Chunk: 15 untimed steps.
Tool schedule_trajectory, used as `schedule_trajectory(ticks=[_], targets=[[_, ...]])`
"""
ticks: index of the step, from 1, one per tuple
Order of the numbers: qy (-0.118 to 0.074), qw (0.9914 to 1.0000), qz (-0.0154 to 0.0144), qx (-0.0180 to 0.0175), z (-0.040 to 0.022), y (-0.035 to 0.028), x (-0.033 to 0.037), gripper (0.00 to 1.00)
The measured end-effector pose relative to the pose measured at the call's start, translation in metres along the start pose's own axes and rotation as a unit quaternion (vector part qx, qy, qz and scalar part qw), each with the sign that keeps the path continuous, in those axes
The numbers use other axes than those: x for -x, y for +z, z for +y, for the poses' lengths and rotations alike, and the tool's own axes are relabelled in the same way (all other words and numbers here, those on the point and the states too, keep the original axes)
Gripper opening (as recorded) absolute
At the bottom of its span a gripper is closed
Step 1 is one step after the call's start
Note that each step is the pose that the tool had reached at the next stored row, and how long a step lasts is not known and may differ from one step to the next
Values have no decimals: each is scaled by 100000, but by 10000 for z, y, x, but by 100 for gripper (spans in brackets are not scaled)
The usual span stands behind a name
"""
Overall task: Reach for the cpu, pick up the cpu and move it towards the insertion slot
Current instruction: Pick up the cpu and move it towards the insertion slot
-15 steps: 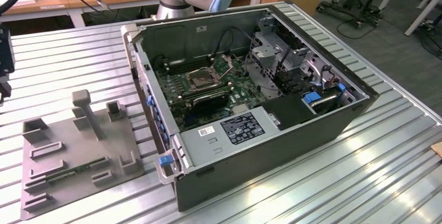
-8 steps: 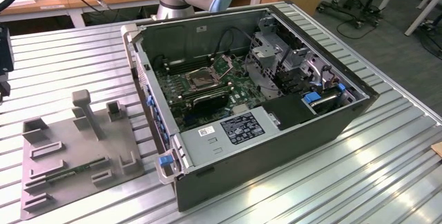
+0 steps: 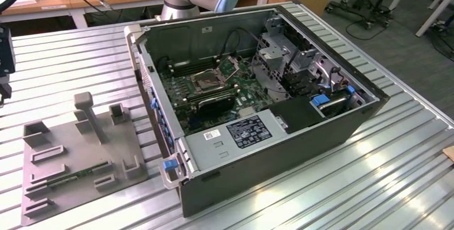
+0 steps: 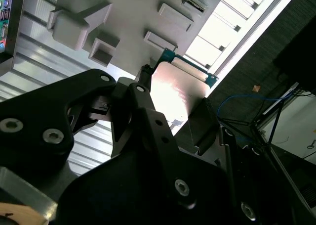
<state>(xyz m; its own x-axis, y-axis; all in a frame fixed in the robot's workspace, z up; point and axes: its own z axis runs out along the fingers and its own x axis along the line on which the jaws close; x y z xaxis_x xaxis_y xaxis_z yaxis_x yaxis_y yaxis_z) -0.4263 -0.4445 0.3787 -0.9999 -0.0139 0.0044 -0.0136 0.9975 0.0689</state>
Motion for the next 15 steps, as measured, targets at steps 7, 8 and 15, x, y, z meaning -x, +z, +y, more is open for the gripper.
schedule_trajectory(ticks=[7,8,15], targets=[[0,100000,-3,4,-1,0,49,54],[4,100000,-5,3,0,0,51,54],[4,100000,-2,1,0,0,54,54]])
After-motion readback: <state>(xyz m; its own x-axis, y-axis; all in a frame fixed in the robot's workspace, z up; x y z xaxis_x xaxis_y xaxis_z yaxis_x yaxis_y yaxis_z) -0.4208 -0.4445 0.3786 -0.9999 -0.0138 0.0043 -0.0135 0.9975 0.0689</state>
